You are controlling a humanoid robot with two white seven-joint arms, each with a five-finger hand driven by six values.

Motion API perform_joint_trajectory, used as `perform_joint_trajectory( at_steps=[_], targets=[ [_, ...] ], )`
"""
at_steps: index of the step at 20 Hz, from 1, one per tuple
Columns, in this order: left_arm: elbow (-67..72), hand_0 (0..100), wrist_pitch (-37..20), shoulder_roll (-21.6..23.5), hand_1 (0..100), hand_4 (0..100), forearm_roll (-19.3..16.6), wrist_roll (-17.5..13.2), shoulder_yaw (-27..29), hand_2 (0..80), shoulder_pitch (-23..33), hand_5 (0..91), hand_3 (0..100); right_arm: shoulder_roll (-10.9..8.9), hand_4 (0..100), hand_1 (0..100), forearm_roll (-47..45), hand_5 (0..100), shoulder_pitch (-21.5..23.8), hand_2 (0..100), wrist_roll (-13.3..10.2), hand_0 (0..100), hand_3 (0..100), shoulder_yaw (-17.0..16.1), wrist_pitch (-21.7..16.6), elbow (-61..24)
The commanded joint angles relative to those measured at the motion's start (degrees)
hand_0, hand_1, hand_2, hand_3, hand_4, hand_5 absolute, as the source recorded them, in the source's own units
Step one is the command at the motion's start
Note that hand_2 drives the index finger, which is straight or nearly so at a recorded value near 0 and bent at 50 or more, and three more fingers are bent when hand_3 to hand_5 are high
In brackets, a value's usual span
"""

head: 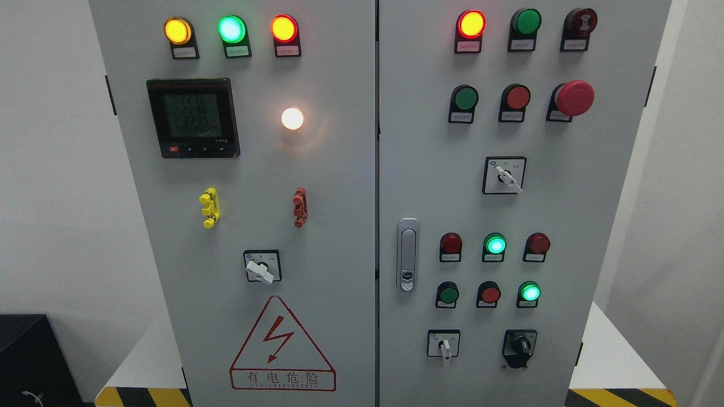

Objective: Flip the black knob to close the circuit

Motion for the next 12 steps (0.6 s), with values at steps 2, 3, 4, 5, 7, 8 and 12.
perform_joint_trajectory(
  at_steps=[2,3,4,5,7,8,12],
  targets=[
    [-0.1,12,-0.1,0.0,56,0,0.0,0.0,0.0,0.0,1.2,0.0,0,0.95,0,20,0.2,0,-0.8,0,-0.1,0,0,0.3,1.3,0.7],
    [-0.1,12,0.0,0.0,56,0,0.0,0.0,0.0,0.0,1.2,0.0,0,1.03,0,20,0.2,0,-0.9,0,-0.1,0,0,0.2,1.3,0.7],
    [-0.1,12,-0.1,0.0,56,0,0.0,0.0,0.0,0.0,1.2,0.0,0,1.03,0,20,0.2,0,-1.1,0,-0.1,0,0,0.2,1.2,0.7],
    [0.0,12,0.0,0.0,56,0,0.0,0.0,0.0,0.0,1.2,0.0,0,1.03,0,20,0.2,0,-1.1,0,-0.2,0,0,0.1,1.2,0.7],
    [-0.1,12,0.0,0.0,56,0,0.0,0.0,0.0,0.0,1.2,0.0,0,1.12,0,20,0.1,0,-1.1,0,-0.1,0,0,-0.1,1.0,0.7],
    [-0.1,12,0.0,0.0,56,0,0.0,0.0,0.0,0.0,1.2,0.0,0,1.12,0,20,0.0,0,-1.1,0,-0.2,0,0,0.0,0.8,0.4],
    [-0.1,12,0.0,0.0,56,0,0.0,0.0,0.0,0.0,1.2,0.0,0,1.21,0,19,0.0,0,-0.2,0,-1.7,0,0,0.7,0.4,-3.6]
  ],
)
